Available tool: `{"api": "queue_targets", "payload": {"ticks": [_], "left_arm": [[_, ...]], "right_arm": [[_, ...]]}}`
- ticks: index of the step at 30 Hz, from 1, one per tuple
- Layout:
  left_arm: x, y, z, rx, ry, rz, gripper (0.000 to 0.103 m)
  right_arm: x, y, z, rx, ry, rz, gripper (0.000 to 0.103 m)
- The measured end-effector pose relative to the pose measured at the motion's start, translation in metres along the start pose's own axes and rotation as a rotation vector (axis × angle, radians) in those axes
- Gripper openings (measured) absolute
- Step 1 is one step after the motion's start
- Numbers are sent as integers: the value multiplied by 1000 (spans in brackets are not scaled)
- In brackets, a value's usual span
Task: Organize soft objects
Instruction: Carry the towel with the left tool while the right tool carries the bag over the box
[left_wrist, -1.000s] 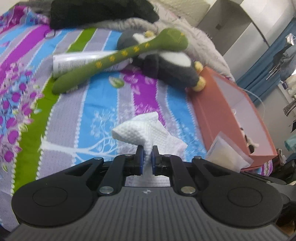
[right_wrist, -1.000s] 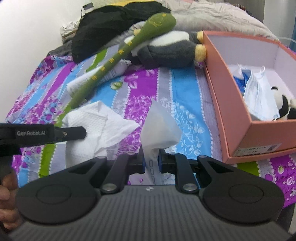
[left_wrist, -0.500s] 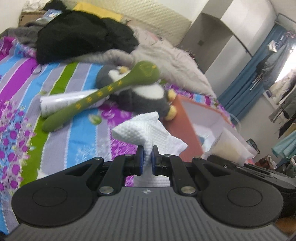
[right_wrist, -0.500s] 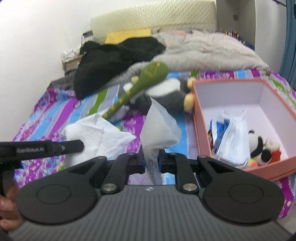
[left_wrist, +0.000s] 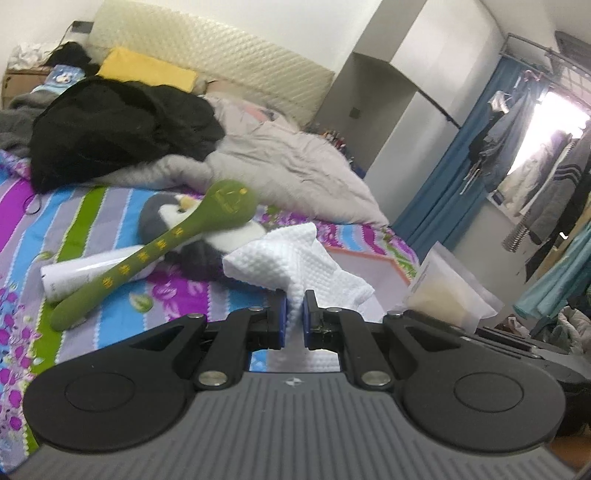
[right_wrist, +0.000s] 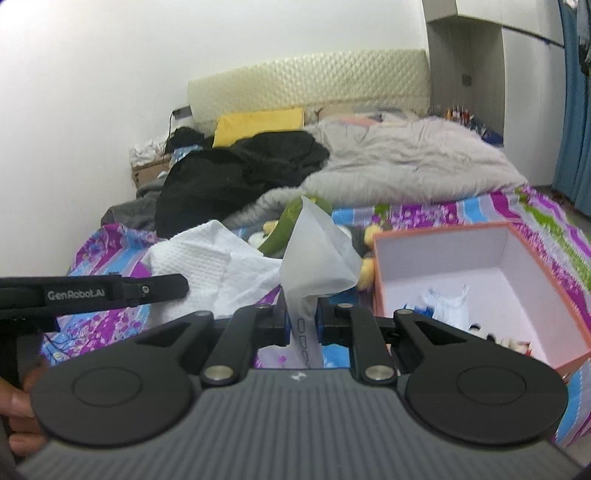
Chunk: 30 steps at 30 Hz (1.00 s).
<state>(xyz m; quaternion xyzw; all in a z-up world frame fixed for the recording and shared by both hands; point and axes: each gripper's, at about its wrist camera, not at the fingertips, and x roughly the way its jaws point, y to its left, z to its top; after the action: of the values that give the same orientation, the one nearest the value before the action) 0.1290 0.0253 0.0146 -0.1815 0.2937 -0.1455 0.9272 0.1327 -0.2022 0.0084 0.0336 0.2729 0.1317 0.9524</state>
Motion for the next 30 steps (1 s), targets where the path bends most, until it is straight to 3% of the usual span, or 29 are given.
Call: {"api": "queue_targets", "payload": {"ticks": [10,16,30], "left_arm": [[10,-40,8,58,12,-81,10],[36,-63,9,86,54,-134,10],[154,-83,8,94,193,-132,10]], "right_arm": [[-15,-34,3,56,-15,-71,17],[-3,-54,-3,107,29,-128,17],[48,-115,-11,190,135,-193,17]]}}
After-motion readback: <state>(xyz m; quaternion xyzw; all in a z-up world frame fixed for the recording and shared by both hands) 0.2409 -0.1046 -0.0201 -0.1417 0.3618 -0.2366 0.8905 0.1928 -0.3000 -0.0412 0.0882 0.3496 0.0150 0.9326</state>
